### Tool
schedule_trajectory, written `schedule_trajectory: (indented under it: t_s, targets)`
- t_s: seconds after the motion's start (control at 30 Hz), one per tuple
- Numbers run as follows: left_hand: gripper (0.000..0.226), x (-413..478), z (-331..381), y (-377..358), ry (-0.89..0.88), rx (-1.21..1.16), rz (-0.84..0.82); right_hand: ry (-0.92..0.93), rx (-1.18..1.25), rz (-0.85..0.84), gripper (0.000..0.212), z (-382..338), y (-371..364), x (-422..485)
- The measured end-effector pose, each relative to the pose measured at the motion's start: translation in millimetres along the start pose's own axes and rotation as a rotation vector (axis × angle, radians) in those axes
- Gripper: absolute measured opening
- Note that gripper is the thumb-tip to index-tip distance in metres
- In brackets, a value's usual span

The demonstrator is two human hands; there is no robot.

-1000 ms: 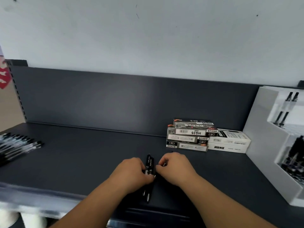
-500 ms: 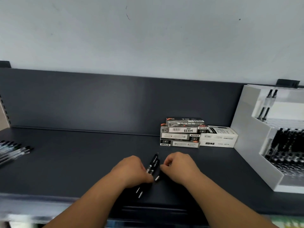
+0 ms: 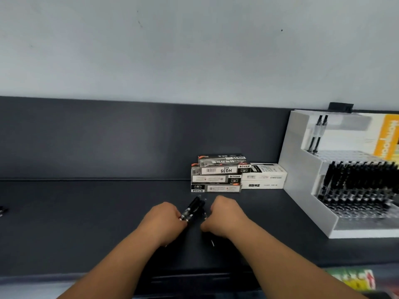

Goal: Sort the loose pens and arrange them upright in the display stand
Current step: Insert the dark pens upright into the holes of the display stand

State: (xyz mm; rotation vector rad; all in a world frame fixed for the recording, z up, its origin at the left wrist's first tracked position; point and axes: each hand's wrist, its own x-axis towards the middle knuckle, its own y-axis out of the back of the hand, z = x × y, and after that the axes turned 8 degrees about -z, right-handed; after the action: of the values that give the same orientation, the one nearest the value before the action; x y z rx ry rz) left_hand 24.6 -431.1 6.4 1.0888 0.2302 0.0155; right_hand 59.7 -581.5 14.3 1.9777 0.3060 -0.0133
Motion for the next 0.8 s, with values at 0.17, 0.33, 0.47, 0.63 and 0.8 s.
schedule_trajectory:
  t_s: [0.17,0.33,0.47,0.63,0.8]
  targets:
    - [0.020,3.3,7.9,-7.9,-0.045,-0.153,0.086,-0.020,0.155,-0.022,0.027,27.3,10.5,-1.8]
    - [0.010,4.7,44.5,-28.6,-0.172,-0.711,0.117,0.005,0.526,0.078,0.007,66.1,29.3,-3.0]
    - [0.013,-1.4,98.2,-41.7,-0.310,-0.911,0.091,0.117,0.648,0.169,0.014,95.7,59.2,-15.6]
    - [0.016,-5.7,176.2,-60.3,-0.435,-0.968,0.170,0.230,0.727,0.279,0.009,147.6,103.3,-37.5]
    - [0.018,-14.7,248.8,-83.7,-0.552,-0.956,0.204,0.217,0.688,0.447,0.015,209.2,151.0,-61.7]
